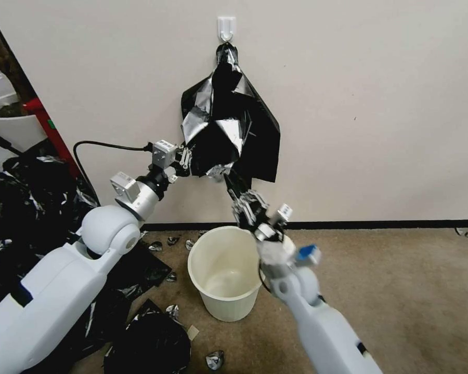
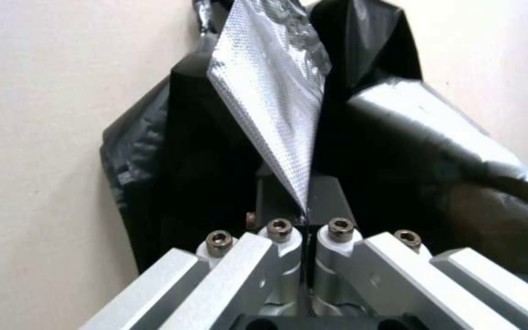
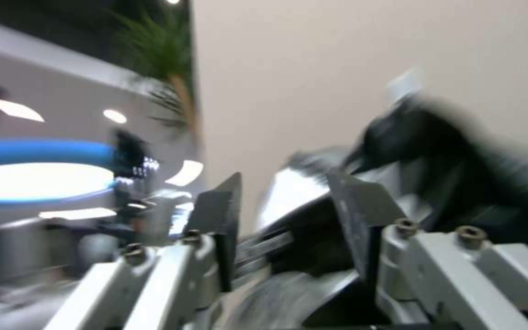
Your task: Place a trash bag onto the trash bin.
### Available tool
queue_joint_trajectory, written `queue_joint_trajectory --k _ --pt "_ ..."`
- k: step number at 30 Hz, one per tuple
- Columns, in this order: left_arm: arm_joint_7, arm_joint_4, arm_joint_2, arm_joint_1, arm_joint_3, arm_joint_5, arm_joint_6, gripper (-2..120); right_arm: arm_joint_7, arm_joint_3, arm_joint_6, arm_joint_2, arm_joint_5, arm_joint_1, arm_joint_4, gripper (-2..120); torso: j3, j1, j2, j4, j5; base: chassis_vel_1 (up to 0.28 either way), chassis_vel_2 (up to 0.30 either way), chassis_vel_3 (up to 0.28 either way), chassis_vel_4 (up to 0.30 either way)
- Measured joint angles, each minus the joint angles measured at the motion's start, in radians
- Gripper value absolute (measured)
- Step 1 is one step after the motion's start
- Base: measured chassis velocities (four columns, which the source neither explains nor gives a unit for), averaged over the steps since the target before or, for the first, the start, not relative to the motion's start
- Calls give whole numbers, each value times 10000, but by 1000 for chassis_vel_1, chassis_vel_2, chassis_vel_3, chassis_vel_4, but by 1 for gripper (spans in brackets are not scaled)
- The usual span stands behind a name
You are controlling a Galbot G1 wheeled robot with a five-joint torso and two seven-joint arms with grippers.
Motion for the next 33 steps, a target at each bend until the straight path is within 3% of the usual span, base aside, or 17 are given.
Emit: queue_joint_trajectory --k 1,2,5,6,11,14,16,26,31,33 --pt "0 0 0 0 0 0 0 0 0 0 0 0 0 0 0 43 0 0 0 0 0 0 0 0 0" --pt "0 1 -32 13 9 0 -9 0 674 14 -167 -169 -466 147 160 48 0 0 0 0 1 0 0 0 0" --pt "0 7 -122 41 81 12 -19 0 3118 -298 -1587 -1146 -2125 1306 418 62 1 0 0 4 1 0 0 0 0" --pt "0 17 -139 33 123 18 -18 0 3416 -478 -2082 -1509 -2564 1772 374 65 1 0 -1 4 1 0 0 0 0" --pt "0 49 -175 0 248 32 -13 0 3582 -1117 -3220 -2522 -3628 3305 -35 82 2 1 -1 6 1 0 0 0 0" --pt "0 83 -204 -14 297 41 -6 0 3582 -1451 -3601 -2871 -3626 3800 -52 90 1 1 0 6 -1 0 0 0 0" --pt "0 132 -267 -63 363 59 4 0 3566 -1896 -4373 -3210 -3470 4194 194 98 2 0 0 5 -1 0 0 0 0" --pt "-49 105 -404 -136 445 71 49 0 3279 -2142 -7660 -3513 -4785 4841 837 100 2 0 0 4 -1 0 0 0 0" --pt "-71 25 -417 -72 375 72 55 0 3281 -2178 -8138 -3442 -5130 4941 871 93 2 0 -1 4 -1 0 0 0 0" --pt "-80 -39 -417 26 295 72 64 0 3081 -2187 -8463 -3375 -5600 4951 930 84 1 0 0 4 -3 0 0 0 0"
